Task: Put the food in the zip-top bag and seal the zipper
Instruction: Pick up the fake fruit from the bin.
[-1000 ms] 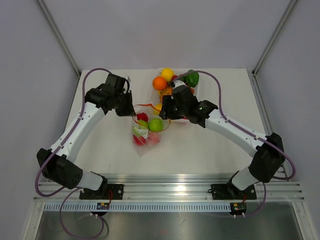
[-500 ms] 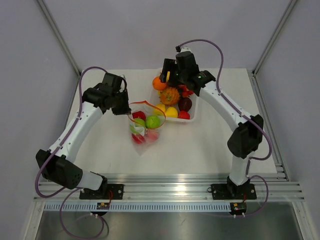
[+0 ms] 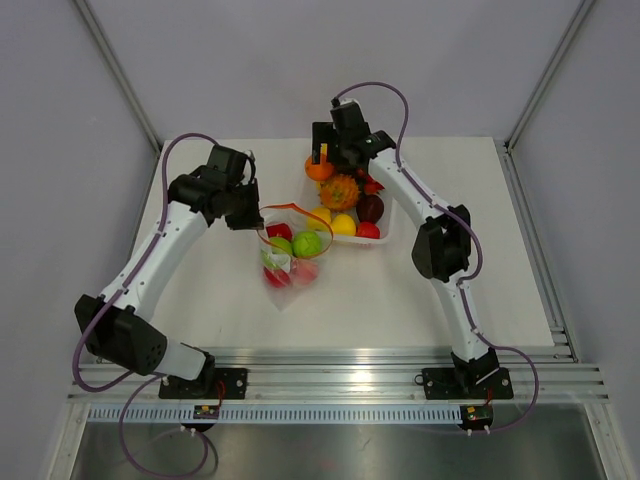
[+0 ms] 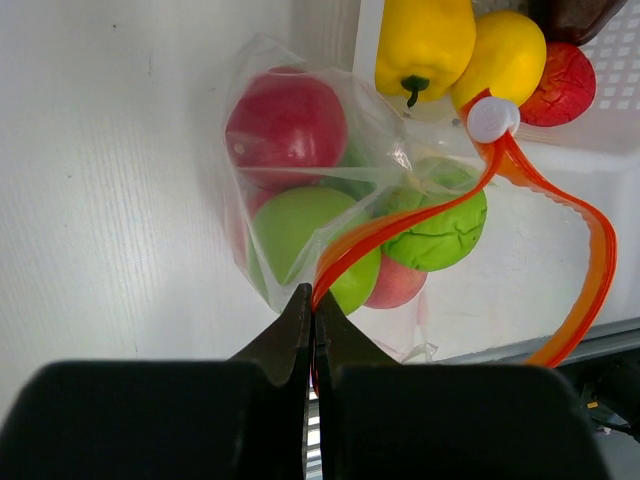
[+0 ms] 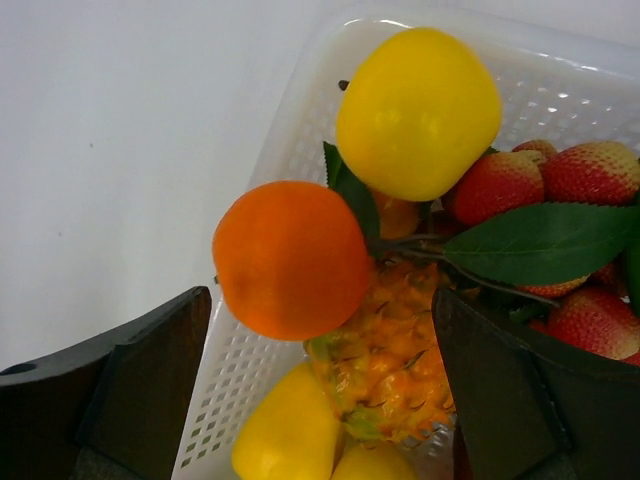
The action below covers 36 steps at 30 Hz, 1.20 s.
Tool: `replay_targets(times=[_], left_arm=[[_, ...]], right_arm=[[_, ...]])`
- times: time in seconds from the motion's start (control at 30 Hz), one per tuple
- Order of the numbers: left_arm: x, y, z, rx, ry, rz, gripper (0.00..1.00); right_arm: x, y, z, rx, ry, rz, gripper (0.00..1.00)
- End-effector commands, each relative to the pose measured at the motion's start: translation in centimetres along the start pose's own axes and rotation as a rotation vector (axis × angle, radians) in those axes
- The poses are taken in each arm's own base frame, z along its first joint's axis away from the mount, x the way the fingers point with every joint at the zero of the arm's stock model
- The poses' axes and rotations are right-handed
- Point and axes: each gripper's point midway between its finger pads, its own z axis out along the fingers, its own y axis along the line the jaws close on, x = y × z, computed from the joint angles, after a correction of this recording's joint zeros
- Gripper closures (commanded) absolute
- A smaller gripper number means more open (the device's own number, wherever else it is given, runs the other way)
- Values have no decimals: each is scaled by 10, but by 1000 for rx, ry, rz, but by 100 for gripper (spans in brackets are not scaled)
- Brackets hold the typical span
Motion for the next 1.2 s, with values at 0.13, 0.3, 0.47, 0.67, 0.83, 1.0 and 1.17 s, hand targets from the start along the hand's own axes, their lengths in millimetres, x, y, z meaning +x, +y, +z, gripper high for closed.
replay_targets(times=[0.13, 0.3, 0.47, 0.67, 0.83, 1.0, 1.17], left_arm=[[-12, -6, 7, 27, -9, 20, 100], [-13, -7, 11, 26, 0, 21, 100], [-13, -6, 12, 20, -1, 26, 100], [-12, -4, 14, 13, 6, 25, 100], [-11, -4, 15, 10, 8, 25, 100], [-11, -5, 15, 16, 8, 16, 100], [-17, -10, 13, 34, -6, 7, 100]], right_arm=[[-20, -4, 11, -87, -35, -18, 1], [-12, 8, 20, -164, -13, -24, 1], [-6, 18, 27, -229, -6, -22, 1], [4, 18, 36, -237, 20, -22, 0], [5, 19, 36, -240, 18, -17, 12], [-22, 23, 9, -247, -60, -3, 40], [-40, 27, -25, -266, -121, 11, 48]])
